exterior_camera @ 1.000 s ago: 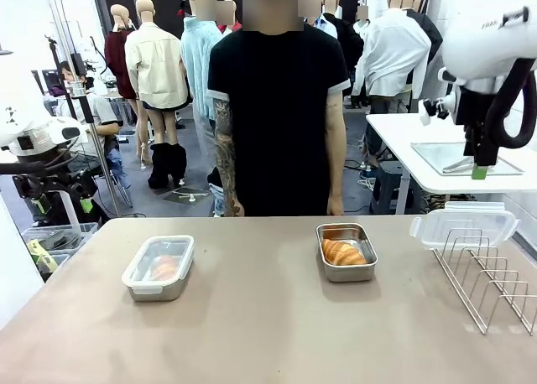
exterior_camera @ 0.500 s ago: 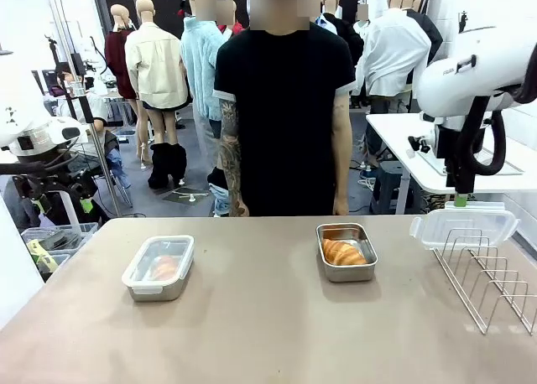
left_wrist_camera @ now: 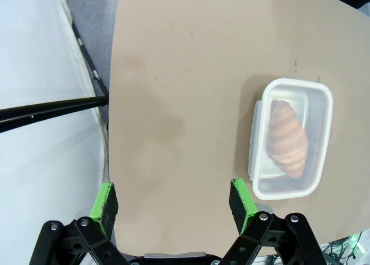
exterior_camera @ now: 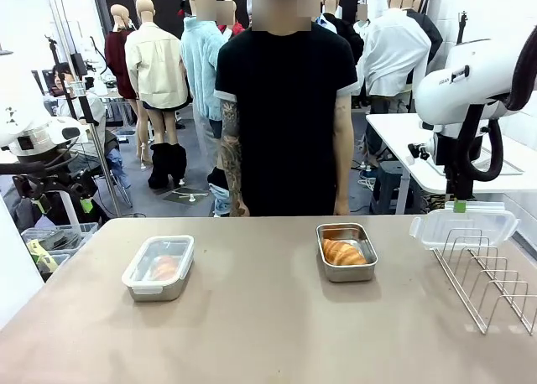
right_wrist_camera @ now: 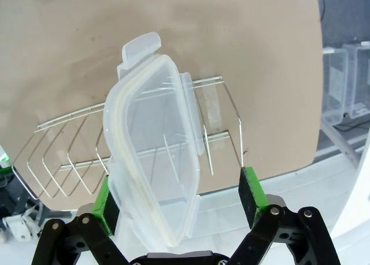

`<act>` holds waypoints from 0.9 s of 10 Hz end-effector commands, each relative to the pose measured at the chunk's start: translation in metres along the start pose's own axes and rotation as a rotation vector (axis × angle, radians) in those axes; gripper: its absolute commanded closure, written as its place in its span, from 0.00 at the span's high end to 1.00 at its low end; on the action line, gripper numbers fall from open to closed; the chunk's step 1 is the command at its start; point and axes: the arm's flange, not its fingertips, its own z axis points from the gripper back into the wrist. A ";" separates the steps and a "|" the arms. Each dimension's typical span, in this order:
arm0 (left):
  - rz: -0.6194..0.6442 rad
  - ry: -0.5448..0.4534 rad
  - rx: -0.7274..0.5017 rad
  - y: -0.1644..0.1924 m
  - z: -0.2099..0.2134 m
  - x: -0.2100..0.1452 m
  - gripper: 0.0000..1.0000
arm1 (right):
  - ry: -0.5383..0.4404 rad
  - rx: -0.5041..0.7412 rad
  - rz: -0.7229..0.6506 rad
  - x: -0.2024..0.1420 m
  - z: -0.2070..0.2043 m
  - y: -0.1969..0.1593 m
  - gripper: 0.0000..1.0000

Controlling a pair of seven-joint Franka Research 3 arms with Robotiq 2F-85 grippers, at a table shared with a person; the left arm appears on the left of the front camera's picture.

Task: Place the bread in airtight containers.
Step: Pick up one Airtight Container lid and hand it to the human.

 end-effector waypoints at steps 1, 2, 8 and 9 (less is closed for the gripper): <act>-0.005 -0.003 -0.001 0.000 0.001 -0.001 1.00 | 0.015 0.013 0.005 0.005 -0.010 -0.016 1.00; -0.005 -0.003 -0.001 0.000 0.001 -0.001 1.00 | 0.039 0.013 0.014 0.007 -0.015 -0.019 1.00; -0.005 -0.003 -0.001 0.000 0.001 -0.001 1.00 | 0.062 0.053 0.015 0.011 -0.017 -0.036 0.52; -0.005 -0.003 -0.001 0.000 0.001 -0.001 1.00 | 0.057 0.054 0.018 0.011 -0.016 -0.035 0.32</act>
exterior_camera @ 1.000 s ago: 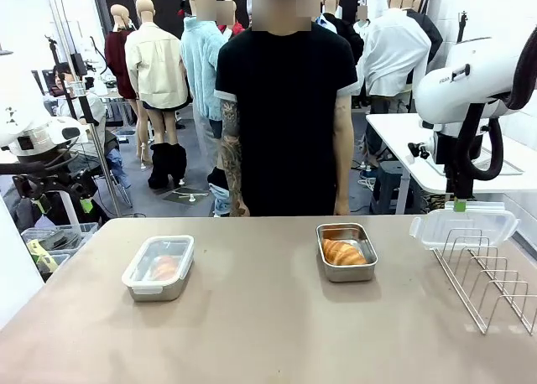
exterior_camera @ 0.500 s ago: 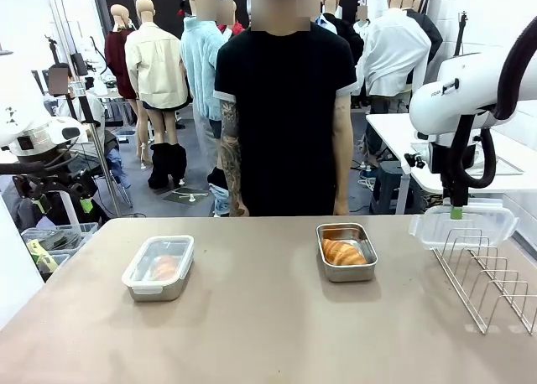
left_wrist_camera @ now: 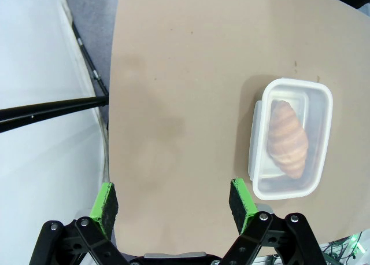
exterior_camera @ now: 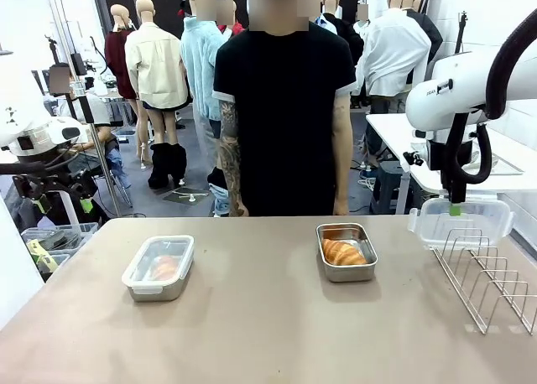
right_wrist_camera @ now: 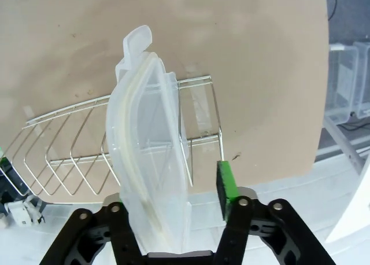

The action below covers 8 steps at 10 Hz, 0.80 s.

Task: Place the bread in airtight containers.
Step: Pick up one Airtight Container lid and hand it to the human.

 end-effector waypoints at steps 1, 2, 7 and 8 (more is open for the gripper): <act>-0.005 -0.003 -0.001 0.000 0.001 -0.001 1.00 | 0.001 0.011 0.007 0.001 0.002 -0.002 0.12; -0.005 -0.003 -0.001 0.000 0.001 -0.001 1.00 | 0.000 0.011 0.010 0.001 0.002 -0.002 0.00; -0.005 -0.003 -0.001 0.000 0.001 -0.001 1.00 | 0.010 0.016 0.015 0.003 0.004 -0.003 0.00; -0.005 -0.003 -0.001 0.000 0.001 -0.001 1.00 | 0.015 0.004 0.015 0.004 0.006 -0.002 0.00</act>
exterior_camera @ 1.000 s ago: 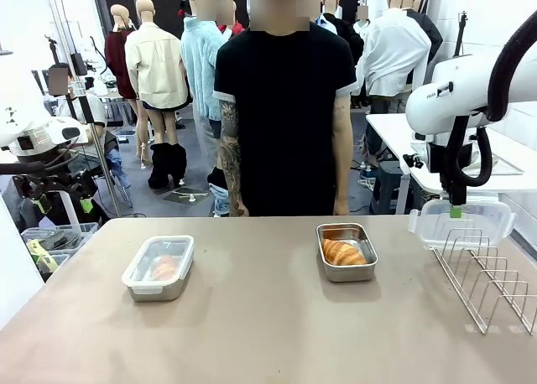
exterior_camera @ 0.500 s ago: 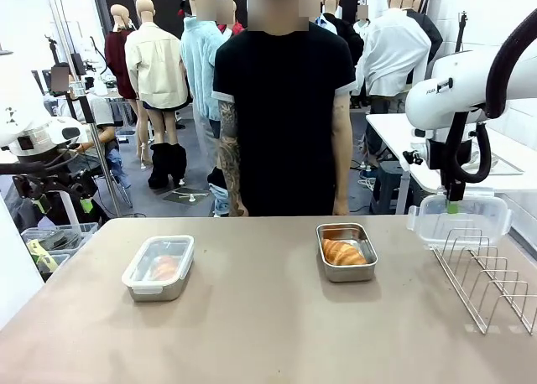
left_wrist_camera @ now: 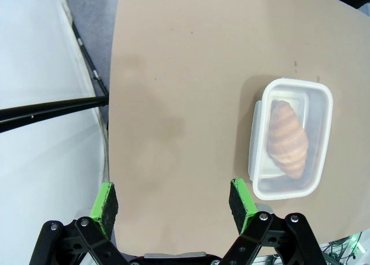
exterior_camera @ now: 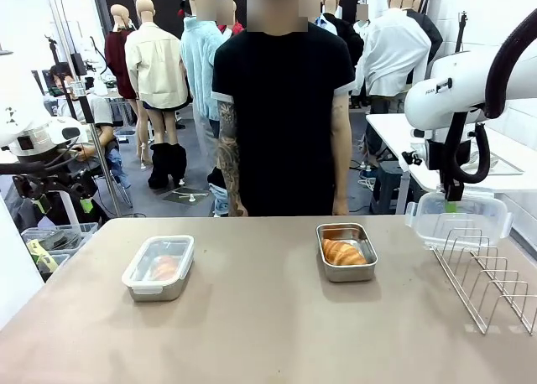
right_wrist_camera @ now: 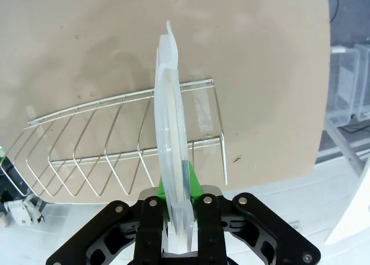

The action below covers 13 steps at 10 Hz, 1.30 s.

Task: Place the bread in airtight containers.
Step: Pick up one Airtight Container lid and hand it to the human, then release when the human grabs the Airtight Container lid.

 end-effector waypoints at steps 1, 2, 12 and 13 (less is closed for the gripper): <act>-0.005 -0.003 -0.001 0.000 0.001 -0.001 1.00 | 0.020 -0.008 0.015 0.002 0.010 0.001 0.00; -0.005 -0.003 -0.001 0.000 0.001 -0.001 1.00 | 0.031 -0.019 0.026 0.003 0.013 0.007 0.00; -0.005 -0.003 -0.001 0.000 0.001 -0.001 1.00 | 0.188 -0.841 0.323 0.076 0.211 0.154 0.00; -0.005 -0.003 -0.001 0.000 0.001 -0.001 1.00 | 0.156 -0.857 0.425 0.093 0.224 0.140 0.00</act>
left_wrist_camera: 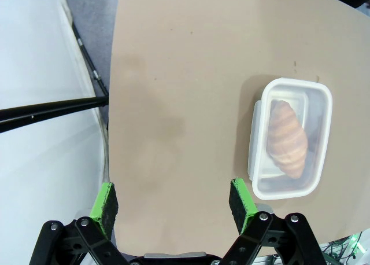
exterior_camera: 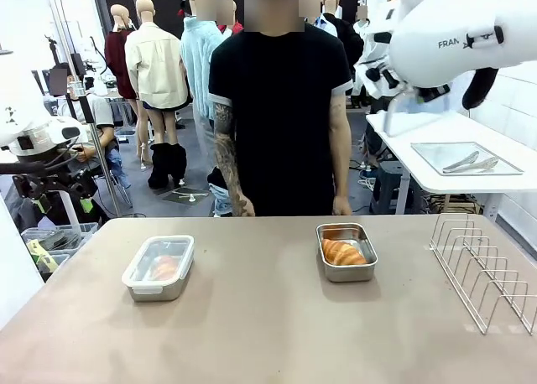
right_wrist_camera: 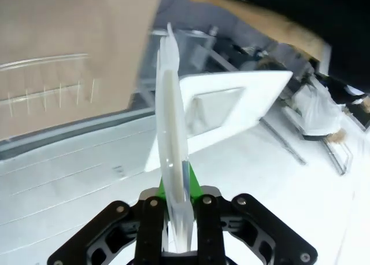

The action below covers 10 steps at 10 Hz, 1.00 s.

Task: Place the bread in airtight containers.
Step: Release when the human grabs the Airtight Container lid.

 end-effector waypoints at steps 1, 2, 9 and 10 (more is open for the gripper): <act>-0.004 -0.001 -0.001 0.001 0.001 -0.001 1.00 | -0.114 -0.031 0.083 0.012 -0.045 -0.042 0.00; -0.004 -0.001 -0.001 0.001 0.001 -0.001 1.00 | -0.214 0.002 0.140 0.018 -0.059 -0.064 0.00; -0.004 -0.001 -0.001 0.001 0.001 -0.001 1.00 | -0.283 0.190 0.136 0.051 -0.093 -0.110 0.00; -0.004 -0.001 -0.001 0.001 0.001 -0.001 1.00 | -0.280 0.191 0.136 0.050 -0.094 -0.110 0.00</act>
